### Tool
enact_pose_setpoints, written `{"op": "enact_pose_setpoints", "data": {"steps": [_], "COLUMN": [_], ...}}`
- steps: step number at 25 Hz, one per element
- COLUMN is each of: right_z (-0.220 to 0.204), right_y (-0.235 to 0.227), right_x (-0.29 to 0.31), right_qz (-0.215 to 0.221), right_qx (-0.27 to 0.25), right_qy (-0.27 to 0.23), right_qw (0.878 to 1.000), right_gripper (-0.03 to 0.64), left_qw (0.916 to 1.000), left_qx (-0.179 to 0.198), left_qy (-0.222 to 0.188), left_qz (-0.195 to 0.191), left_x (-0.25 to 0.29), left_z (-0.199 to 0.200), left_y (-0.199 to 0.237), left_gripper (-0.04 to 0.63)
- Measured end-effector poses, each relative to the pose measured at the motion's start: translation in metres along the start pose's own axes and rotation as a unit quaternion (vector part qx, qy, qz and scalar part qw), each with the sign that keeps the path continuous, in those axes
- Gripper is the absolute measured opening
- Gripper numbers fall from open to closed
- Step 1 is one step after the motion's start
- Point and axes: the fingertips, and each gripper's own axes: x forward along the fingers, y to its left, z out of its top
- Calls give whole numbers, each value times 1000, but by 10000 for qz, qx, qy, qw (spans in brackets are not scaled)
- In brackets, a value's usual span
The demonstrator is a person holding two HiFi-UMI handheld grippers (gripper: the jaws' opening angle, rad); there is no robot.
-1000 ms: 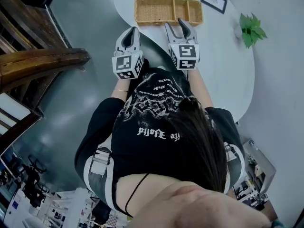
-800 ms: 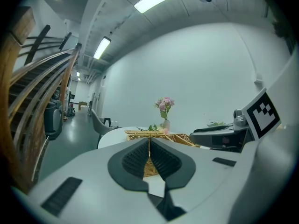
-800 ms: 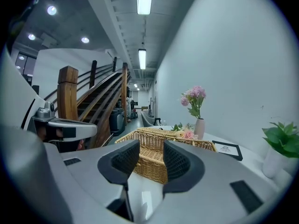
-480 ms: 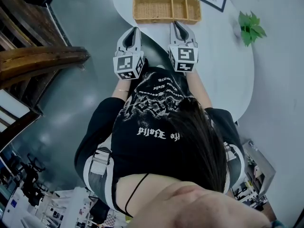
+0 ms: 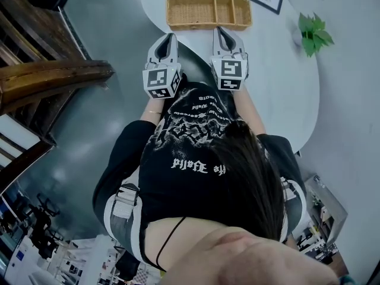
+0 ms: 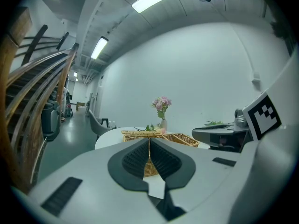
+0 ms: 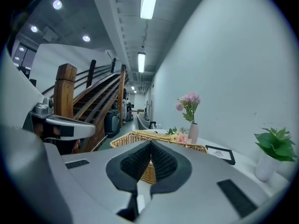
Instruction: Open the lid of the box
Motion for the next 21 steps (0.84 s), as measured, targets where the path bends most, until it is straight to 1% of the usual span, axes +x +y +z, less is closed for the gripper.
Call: {"op": "enact_pose_setpoints", "data": {"steps": [12,21], "right_z": [0,-5], "right_y": [1,2], "right_x": [9,16], "right_qz": [-105,-194], "right_qx": [-93,-118], "right_qy": [25,74], "right_qw": [9999,9997], "right_gripper": [26,26], "left_qw": [9999,9999], "left_qx": [50,26], "left_qy": [68,100], "left_qz": [-119,-83], "left_x": [8,10], "left_z": [0,-3], "left_y": [6,15], "left_gripper": [25,25]}}
